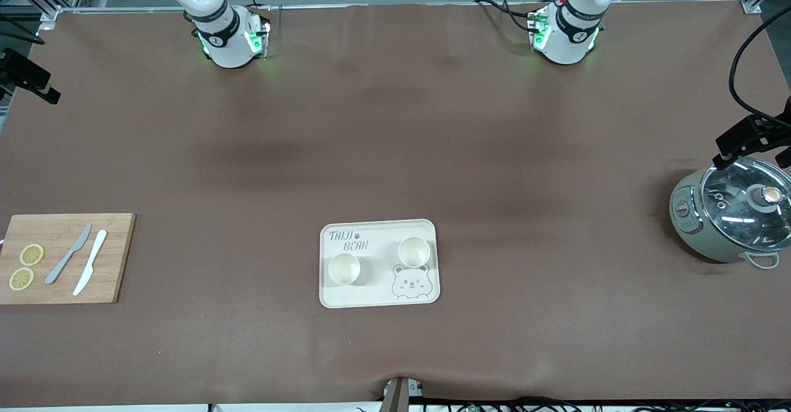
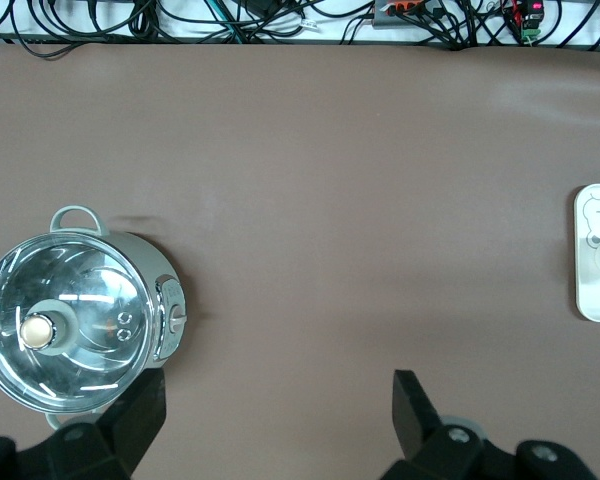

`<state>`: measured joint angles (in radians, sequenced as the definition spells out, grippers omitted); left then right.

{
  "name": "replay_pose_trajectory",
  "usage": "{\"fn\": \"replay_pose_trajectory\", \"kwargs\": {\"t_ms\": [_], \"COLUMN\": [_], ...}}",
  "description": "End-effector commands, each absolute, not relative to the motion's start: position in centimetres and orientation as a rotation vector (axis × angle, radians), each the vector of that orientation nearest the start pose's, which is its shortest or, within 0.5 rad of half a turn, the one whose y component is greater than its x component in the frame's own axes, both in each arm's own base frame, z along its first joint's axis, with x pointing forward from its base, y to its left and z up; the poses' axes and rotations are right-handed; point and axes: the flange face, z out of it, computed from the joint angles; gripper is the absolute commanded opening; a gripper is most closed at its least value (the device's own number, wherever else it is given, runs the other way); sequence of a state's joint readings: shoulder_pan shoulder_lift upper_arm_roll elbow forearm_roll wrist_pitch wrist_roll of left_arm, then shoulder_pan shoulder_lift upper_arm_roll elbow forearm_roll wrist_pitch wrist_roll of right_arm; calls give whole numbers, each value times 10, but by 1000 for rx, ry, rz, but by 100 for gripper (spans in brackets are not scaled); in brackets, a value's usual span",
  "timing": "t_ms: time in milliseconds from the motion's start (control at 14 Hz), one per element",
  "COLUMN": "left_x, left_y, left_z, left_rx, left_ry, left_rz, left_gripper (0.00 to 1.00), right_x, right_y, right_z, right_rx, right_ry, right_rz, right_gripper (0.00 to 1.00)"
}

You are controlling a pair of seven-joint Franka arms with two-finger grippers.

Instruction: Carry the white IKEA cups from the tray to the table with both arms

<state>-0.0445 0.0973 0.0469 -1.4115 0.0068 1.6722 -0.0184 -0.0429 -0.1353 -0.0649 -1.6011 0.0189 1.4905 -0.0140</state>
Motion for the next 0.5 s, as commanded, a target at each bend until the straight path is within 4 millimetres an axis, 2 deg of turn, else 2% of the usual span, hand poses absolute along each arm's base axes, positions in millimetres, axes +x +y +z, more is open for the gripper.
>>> {"fn": "replay_pose_trajectory", "kwargs": {"t_ms": [0,71,214,429], "left_x": [597,597,597,597], "left_y": [3,5,5,6], "left_z": [659,659,659,658], "left_rx": [-3129,-3127,-3124,-3126], "left_ry": [-35,-40,-40,-45], "left_rz": [-246,-248,-248,-245], "left_gripper": [100,100,100,100], "right_x": [501,504,505,516], "right_y": [-46,-45,-44,-16], "right_z": [676,670,672,670], "right_rx": [-3115,-3115,-3116,-3115], "right_ry": [116,112,109,60], "right_rz": [-26,-7,-32,-53], "right_gripper": [100,100,100,100]}}
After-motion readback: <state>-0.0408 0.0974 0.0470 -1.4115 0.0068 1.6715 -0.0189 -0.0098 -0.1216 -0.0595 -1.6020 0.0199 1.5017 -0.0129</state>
